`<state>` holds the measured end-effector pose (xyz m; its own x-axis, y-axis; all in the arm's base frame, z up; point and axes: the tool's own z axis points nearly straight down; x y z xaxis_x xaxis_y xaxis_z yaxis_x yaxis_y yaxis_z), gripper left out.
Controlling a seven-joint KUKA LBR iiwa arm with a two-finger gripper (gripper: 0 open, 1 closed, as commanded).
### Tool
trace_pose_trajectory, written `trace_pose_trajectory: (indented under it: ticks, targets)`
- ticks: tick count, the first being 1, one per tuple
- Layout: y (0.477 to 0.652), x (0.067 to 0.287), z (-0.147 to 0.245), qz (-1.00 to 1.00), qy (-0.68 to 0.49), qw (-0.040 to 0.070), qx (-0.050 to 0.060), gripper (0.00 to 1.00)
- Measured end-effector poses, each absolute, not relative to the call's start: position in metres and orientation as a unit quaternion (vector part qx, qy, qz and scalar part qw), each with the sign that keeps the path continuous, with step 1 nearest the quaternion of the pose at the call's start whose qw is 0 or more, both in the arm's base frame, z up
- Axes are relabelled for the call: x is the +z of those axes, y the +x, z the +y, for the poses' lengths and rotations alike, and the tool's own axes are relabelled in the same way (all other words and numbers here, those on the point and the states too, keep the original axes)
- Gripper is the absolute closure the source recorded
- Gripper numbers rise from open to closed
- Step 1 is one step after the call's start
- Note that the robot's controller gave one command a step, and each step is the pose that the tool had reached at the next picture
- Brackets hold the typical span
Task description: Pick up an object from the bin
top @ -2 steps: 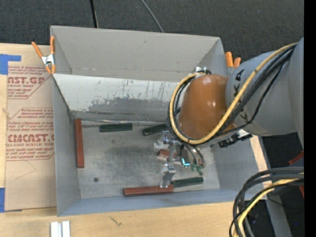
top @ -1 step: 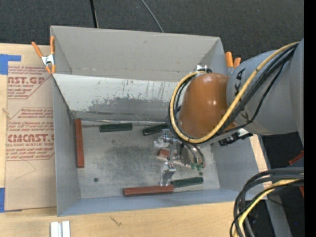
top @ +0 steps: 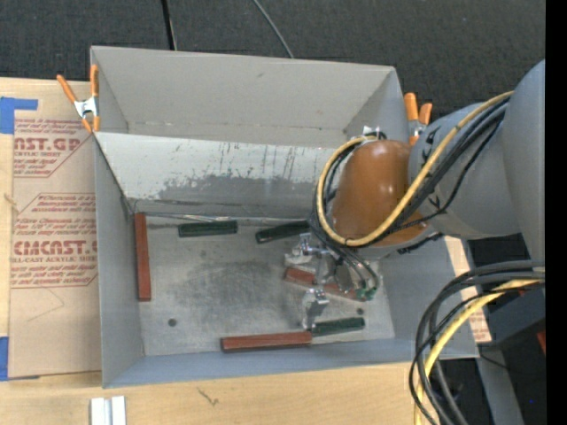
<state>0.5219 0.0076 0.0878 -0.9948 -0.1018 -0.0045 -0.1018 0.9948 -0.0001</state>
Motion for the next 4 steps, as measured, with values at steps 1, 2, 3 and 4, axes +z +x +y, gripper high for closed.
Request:
trace_pose_trajectory:
  ticks: [1,2,3,4]
  targets:
    - [0.522,0.099,-0.009,1.000,-0.001,-0.001,0.001,0.00]
    - [0.523,0.143,-0.013,1.000,0.021,0.000,0.000,0.00]
    - [0.521,0.079,-0.019,0.997,0.083,0.003,0.001,0.00]
    - [0.536,0.068,-0.018,0.996,0.093,0.008,0.002,1.00]
